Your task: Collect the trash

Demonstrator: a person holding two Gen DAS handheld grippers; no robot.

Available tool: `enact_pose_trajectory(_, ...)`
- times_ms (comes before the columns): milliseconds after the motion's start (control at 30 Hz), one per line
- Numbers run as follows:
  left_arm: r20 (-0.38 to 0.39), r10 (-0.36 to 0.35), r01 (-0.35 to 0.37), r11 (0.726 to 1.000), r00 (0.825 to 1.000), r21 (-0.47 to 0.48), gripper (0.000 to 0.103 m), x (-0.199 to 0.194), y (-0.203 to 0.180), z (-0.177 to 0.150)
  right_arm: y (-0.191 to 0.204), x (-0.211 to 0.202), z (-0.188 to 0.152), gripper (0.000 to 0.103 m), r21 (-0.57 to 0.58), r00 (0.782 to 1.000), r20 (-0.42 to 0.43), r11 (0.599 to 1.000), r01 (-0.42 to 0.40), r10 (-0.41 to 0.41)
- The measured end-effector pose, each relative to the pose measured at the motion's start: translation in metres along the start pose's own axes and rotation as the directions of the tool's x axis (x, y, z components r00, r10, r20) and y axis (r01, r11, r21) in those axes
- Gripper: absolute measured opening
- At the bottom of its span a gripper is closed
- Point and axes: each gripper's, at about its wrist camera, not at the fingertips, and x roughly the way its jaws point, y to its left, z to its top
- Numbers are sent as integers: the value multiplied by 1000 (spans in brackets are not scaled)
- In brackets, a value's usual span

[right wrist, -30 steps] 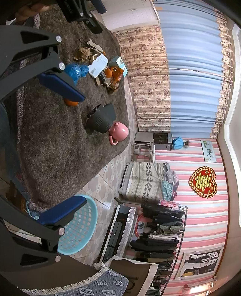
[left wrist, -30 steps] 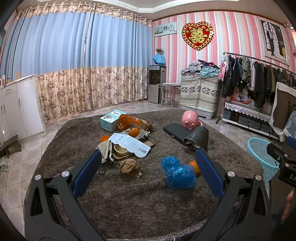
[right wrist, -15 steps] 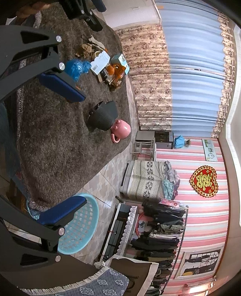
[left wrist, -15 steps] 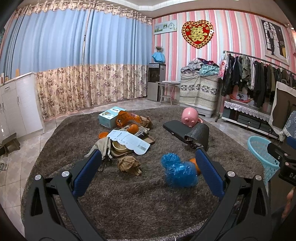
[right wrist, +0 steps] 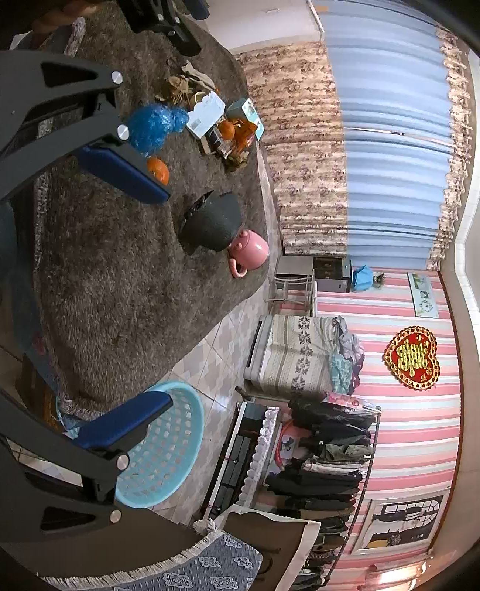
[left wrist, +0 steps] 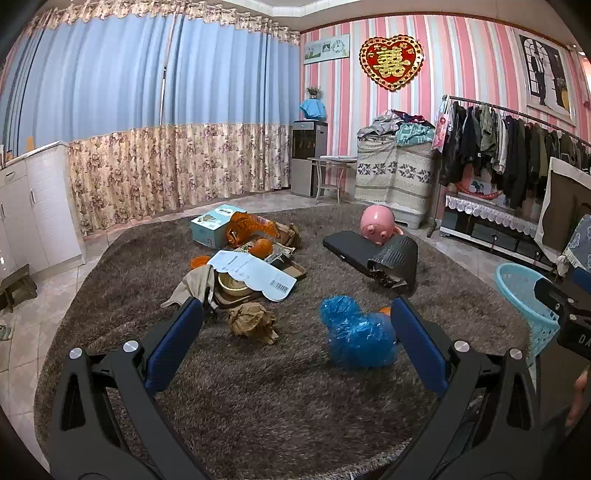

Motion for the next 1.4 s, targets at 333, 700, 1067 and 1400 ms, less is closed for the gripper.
enact_pose_trajectory(333, -40, 12, -12, 1000, 999, 8, 98, 12, 1, -2, 0, 13, -2, 99, -4, 1000, -28, 1000, 14, -14)
enact_pose_trajectory(700, -103, -6, 9, 1000, 995, 28, 98, 39, -14, -10, -6, 30, -3, 99, -8, 998, -37, 999, 44, -45)
enact_pose_trajectory(1067, -209, -63, 85, 992, 976, 94, 93, 90, -43, -23, -4, 53, -5, 99, -34, 988, -70, 990, 134, -136)
enact_pose_trajectory(1400, -220, -176, 191, 980, 959, 50, 27, 77, -27, -13, 15, 78, -10, 99, 41, 982, -184, 999, -34, 41)
